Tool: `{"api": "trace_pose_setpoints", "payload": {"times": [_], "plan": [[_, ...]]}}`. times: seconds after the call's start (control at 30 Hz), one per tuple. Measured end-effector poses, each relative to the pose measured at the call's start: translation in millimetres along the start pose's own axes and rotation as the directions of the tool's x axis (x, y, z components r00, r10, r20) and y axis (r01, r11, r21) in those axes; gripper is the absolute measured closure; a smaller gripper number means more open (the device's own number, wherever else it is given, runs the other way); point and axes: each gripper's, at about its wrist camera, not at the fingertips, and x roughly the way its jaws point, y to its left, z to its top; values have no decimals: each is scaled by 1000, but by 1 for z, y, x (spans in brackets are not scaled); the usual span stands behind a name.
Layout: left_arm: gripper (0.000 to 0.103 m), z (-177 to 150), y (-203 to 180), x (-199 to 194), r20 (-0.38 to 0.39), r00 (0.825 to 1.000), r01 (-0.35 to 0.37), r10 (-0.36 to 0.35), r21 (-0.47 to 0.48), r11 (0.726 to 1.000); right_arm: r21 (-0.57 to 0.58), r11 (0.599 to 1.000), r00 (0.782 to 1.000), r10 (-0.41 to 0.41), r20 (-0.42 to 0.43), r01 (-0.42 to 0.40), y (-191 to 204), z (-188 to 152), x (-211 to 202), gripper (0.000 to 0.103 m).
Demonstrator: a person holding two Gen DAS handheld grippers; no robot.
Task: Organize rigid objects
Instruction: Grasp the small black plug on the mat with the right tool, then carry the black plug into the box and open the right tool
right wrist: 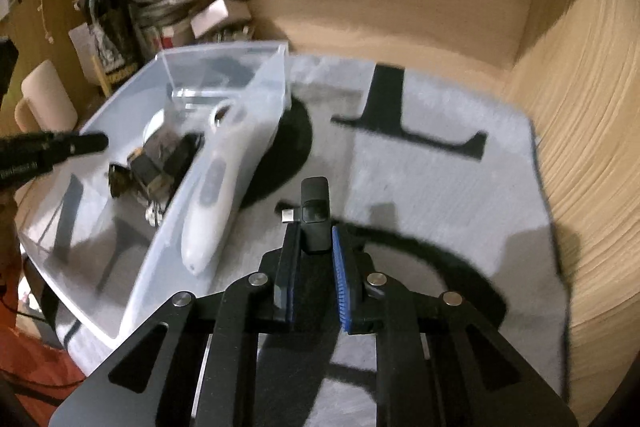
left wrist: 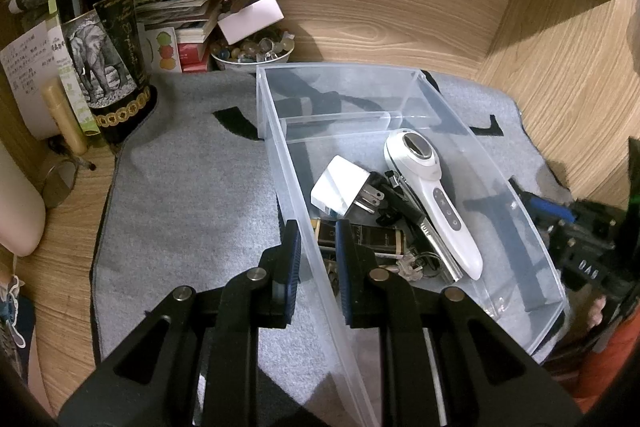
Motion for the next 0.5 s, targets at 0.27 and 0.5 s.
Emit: {"api": "trace_pose_setpoints", "payload": {"times": [0.27, 0.5], "plan": [[87, 1, 0, 0, 0, 1000, 3, -3, -3, 1000, -25, 1000, 992, 5, 126, -2, 6, 36, -21, 89], [87, 1, 1, 0, -1, 1000, 5, -5, -4, 1000, -118, 991, 982, 82, 169, -63, 40, 56, -20, 89]]}}
